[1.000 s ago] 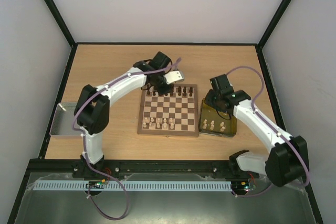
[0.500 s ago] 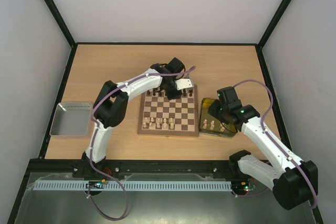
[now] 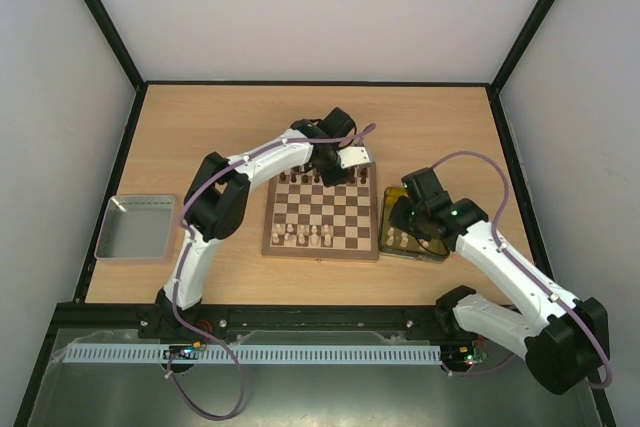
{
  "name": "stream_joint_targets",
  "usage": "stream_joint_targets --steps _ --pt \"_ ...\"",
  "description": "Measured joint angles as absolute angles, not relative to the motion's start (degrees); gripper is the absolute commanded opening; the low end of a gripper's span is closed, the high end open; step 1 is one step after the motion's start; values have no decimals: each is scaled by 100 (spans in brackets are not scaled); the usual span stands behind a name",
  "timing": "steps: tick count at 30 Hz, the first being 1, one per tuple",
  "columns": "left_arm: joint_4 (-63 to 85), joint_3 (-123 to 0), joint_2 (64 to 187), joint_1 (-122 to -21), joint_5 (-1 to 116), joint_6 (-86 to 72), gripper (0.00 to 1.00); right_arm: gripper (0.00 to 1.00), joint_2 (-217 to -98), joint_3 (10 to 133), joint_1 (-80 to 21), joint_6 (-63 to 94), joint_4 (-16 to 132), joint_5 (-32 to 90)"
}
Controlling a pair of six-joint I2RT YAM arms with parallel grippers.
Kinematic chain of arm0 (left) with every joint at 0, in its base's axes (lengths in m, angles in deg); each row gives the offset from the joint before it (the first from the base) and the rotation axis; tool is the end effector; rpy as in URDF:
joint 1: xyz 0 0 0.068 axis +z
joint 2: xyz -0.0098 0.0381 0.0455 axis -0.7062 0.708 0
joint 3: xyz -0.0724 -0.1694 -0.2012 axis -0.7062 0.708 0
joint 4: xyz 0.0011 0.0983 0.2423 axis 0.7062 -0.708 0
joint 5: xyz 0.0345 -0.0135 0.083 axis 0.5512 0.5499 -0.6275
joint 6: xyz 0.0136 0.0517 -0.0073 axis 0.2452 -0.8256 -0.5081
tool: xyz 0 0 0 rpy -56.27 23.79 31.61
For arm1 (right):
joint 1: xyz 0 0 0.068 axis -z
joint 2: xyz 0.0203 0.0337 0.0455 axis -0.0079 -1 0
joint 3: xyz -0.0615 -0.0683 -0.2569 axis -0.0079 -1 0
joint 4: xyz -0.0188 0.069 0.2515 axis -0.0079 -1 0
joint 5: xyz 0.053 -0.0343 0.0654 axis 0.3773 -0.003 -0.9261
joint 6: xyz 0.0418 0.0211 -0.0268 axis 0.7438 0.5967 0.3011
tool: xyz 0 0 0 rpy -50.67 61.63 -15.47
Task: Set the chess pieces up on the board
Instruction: Adjust the chess piece on the chessboard.
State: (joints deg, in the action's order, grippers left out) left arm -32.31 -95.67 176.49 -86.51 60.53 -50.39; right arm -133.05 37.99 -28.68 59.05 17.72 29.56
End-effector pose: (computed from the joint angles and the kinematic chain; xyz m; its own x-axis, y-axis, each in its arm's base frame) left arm 0.3542 -0.3236 0.1980 -0.1863 0.8514 -0.4903 0.9587 0.2666 0.0987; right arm 0.1639 0.0933 0.2407 -0.8737 0.3952 -0.2836 0.2131 0.8351 0.5072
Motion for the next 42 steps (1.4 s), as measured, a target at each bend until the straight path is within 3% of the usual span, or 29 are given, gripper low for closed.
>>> stream_joint_targets --steps 14,42 --pt "-3141 -9567 17682 -8647 5970 -5041 28 27 -13893 3973 -3097 5384 1324 3005" --pt "-2933 -9457 17811 -8542 5970 -5063 27 23 -14645 3589 -3097 5146 1807 2788"
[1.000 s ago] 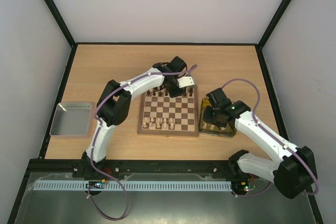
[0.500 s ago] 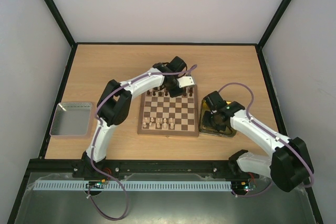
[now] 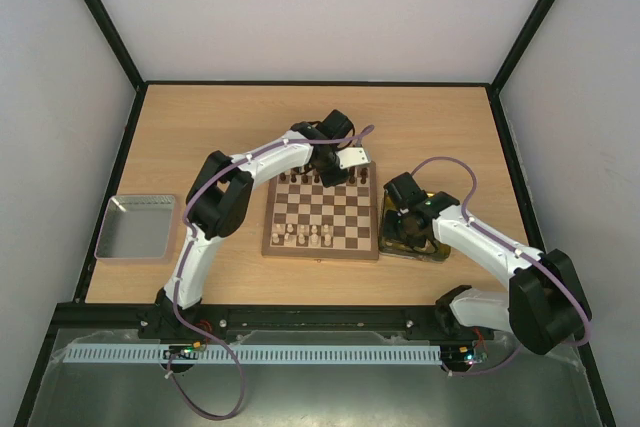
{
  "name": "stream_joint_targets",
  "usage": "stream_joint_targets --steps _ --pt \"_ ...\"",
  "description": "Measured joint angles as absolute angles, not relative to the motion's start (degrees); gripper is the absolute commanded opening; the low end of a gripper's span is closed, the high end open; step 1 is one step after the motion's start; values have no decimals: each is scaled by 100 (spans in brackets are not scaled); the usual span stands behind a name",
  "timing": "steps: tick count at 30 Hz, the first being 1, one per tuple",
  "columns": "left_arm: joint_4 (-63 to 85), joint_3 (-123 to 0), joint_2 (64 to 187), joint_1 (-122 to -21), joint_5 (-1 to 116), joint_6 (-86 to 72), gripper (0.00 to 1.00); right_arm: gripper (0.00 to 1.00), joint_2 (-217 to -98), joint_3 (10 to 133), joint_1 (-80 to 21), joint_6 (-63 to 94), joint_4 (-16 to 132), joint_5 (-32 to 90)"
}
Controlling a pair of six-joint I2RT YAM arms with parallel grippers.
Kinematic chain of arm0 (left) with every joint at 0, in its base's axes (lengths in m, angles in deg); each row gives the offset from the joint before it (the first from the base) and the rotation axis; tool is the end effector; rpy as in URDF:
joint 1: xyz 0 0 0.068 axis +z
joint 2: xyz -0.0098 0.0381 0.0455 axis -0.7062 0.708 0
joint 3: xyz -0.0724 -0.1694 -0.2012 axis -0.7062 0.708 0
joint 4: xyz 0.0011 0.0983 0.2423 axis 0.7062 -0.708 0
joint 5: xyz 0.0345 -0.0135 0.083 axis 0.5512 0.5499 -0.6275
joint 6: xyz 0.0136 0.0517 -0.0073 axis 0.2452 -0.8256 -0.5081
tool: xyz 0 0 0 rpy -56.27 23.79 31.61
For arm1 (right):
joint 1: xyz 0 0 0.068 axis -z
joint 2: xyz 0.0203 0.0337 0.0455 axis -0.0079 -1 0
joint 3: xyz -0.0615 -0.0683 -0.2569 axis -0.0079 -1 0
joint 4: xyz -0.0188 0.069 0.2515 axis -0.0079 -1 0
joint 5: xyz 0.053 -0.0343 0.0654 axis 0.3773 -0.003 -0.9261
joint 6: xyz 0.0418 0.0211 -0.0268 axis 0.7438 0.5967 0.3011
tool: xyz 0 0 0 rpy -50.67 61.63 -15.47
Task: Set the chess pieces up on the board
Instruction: Adjust the chess piece on the chessboard, then pick up the chess piece from the storage box.
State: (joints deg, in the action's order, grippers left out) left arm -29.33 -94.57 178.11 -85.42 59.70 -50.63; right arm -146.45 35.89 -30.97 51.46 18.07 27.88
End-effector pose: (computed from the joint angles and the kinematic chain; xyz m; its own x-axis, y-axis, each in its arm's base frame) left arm 0.3642 -0.3195 0.1817 -0.1986 0.8508 -0.4864 0.9511 0.2870 0.1138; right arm 0.1762 0.1104 0.1883 -0.9678 0.2050 -0.1464 0.1457 0.9297 0.3384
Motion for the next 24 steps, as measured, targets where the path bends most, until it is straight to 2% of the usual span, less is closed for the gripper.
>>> stream_joint_targets --steps 16,24 --pt "-2820 -9449 17872 -8540 5950 -5074 20 13 -14868 3587 -3097 5109 1980 2812" --pt "-2780 -9449 17876 -8513 5943 -5081 13 4 -14903 3587 -3097 5070 1995 2849"
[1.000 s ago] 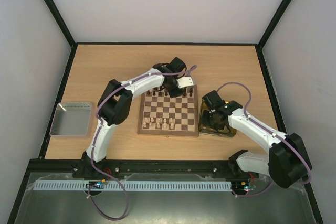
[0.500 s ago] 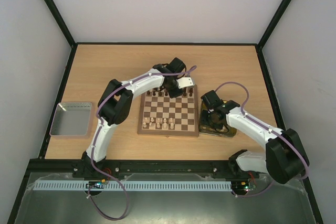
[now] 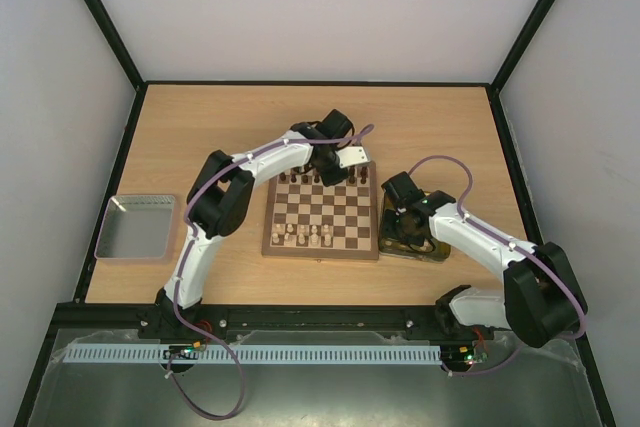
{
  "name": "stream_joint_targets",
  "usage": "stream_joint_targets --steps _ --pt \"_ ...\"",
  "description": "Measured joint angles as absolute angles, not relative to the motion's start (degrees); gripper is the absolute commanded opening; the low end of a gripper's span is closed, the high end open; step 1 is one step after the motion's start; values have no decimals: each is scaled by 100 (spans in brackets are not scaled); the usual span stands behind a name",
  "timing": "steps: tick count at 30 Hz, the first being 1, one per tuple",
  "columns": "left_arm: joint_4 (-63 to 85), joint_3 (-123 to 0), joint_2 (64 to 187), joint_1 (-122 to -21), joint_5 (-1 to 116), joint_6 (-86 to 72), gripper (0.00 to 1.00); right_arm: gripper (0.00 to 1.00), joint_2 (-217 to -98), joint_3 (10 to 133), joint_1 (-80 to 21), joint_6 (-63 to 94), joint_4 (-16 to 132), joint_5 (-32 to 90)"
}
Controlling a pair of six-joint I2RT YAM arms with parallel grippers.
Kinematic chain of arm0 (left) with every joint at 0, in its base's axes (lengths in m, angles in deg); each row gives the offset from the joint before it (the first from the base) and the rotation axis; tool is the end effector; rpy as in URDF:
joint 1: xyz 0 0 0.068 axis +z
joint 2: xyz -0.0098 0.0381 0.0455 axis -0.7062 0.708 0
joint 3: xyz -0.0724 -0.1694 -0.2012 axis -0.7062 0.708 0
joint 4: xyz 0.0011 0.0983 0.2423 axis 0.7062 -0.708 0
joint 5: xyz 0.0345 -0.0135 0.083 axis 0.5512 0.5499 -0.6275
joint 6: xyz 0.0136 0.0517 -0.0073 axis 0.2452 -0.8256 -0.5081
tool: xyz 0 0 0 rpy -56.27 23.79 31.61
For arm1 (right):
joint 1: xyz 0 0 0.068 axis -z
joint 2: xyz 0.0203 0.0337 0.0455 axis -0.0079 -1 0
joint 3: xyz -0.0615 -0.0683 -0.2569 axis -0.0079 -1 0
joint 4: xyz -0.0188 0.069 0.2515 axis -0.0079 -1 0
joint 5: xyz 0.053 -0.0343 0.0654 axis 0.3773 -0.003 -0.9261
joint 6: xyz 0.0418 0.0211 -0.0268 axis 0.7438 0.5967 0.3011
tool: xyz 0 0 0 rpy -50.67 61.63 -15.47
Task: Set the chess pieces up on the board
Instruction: Pick up the chess piece from the storage box.
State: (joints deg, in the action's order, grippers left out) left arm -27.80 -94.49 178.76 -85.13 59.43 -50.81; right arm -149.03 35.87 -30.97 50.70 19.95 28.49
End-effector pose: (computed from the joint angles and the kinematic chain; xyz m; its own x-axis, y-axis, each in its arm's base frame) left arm 0.3683 -0.3195 0.1774 -0.1953 0.8474 -0.4937 0.9480 0.2920 0.1263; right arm 0.1820 0.1134 0.1807 -0.9698 0.1938 -0.1482 0.1380 0.9368 0.3216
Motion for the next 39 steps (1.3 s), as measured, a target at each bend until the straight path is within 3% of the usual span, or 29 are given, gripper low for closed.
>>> stream_joint_targets --steps 29,39 --pt "-2540 -9001 17638 -8516 6131 -5035 10 2 -14995 3657 -3097 4993 2032 2928" --pt "-2481 -8848 17542 -8577 6103 -5006 15 2 -14995 3657 -3097 4980 2067 2937"
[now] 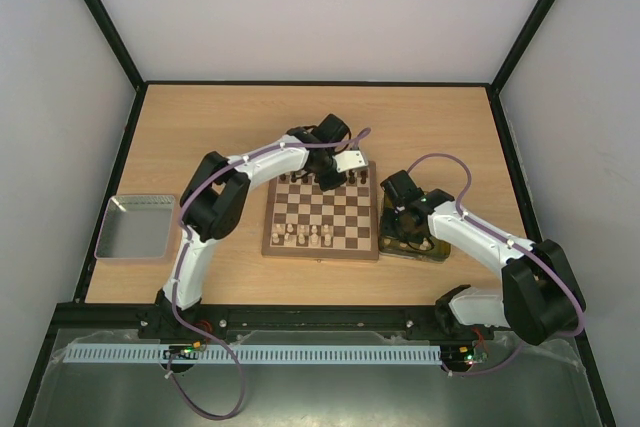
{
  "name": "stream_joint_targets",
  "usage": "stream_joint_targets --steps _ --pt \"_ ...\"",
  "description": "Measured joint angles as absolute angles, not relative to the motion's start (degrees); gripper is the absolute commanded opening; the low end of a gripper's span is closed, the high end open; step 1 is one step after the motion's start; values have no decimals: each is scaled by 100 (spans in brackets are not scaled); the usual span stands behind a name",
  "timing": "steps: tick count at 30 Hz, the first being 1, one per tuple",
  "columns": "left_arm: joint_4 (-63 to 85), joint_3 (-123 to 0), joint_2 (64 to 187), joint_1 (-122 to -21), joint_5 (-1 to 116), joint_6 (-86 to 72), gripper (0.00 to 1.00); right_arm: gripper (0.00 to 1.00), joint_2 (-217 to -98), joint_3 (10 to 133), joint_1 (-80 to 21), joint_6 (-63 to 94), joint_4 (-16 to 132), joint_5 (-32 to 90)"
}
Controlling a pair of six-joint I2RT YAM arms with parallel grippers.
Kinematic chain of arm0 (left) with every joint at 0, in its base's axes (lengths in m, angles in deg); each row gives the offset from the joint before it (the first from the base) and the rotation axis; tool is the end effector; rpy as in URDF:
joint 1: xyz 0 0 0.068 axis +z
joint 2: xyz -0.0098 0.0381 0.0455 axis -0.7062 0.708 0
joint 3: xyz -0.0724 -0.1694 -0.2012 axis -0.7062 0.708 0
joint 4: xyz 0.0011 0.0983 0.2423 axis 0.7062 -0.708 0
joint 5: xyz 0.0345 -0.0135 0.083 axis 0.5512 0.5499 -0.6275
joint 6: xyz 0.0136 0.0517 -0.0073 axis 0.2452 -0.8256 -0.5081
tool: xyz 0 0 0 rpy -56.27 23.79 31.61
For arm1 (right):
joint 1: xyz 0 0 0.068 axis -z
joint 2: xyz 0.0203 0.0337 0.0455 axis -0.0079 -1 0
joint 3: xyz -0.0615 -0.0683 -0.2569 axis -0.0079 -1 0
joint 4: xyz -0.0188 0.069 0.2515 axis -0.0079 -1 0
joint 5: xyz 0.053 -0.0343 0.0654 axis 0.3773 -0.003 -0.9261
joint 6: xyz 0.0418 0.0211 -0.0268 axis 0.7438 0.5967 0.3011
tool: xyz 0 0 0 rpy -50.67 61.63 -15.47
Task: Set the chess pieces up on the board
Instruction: Pick up the chess piece from the storage box.
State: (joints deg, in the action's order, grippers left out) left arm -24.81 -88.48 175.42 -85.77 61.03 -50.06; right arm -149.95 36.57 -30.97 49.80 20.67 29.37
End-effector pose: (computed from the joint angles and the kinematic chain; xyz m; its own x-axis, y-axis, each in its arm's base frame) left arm 0.3533 -0.3151 0.1757 -0.1926 0.8373 -0.5116 0.9539 0.2820 0.1024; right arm 0.1863 0.1153 0.1813 -0.9685 0.1827 -0.1692 0.1228 0.9416 0.3135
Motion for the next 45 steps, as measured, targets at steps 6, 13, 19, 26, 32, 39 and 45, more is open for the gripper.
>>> stream_joint_targets --steps 6,13,19,26,32,39,45 --pt "-2474 -8848 17542 -8590 6068 -4991 15 2 -14993 3654 -3097 4982 2069 2950" --pt "-2385 -8767 17518 -8605 6007 -4978 25 2 -14993 3654 -3097 4982 2069 2952" --pt "-2350 -8686 17514 -8612 5939 -4943 34 2 -14993 3657 -3097 4982 2069 2954" --pt "-2348 -8686 17505 -8612 5898 -4934 37 2 -14990 3661 -3097 4982 2069 2959" --pt "-2359 -8686 17474 -8612 5900 -4923 36 2 -14988 3665 -3097 4982 2067 2976" --pt "-2378 -8688 17369 -8612 5926 -4906 35 2 -14982 3667 -3097 4982 2067 2998" --pt "-2448 -8690 17337 -8614 5935 -4897 34 2 -14971 3665 -3097 4982 2067 2998"
